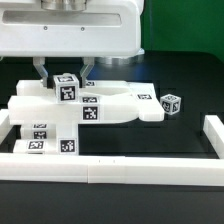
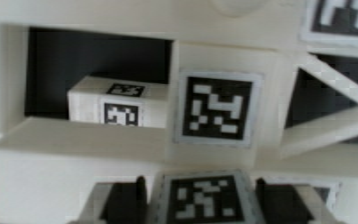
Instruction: Assemble chair
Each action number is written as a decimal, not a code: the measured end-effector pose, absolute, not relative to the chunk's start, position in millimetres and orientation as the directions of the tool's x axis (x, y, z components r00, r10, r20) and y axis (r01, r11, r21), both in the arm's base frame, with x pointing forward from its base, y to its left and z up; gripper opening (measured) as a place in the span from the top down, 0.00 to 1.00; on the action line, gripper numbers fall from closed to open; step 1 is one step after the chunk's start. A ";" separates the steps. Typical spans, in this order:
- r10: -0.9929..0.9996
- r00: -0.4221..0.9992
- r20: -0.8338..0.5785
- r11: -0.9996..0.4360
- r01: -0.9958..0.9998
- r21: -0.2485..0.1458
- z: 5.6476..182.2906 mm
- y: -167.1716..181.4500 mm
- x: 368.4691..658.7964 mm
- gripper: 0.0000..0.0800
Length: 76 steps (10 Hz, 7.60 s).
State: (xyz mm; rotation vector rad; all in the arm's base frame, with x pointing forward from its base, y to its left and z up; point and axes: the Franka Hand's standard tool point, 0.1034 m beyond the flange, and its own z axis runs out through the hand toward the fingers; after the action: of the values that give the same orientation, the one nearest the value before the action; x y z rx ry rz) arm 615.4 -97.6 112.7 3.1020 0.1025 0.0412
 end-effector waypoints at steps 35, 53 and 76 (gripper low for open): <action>0.053 0.998 0.033 -0.998 0.052 0.017 112.7 -93.2 616.7 0.19; -0.103 0.994 0.032 -0.994 -0.104 0.021 112.2 -102.7 614.4 0.64; -0.582 0.812 -0.040 -0.811 -0.583 -0.051 149.6 -28.8 583.5 0.19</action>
Offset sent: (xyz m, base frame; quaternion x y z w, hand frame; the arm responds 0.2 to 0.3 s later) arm 0.0000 0.0004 -0.0019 0.0009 0.0066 0.1912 0.9815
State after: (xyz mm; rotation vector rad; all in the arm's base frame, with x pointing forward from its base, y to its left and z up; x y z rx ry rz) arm 583.5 -28.8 149.6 3.0484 -0.9807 -0.0358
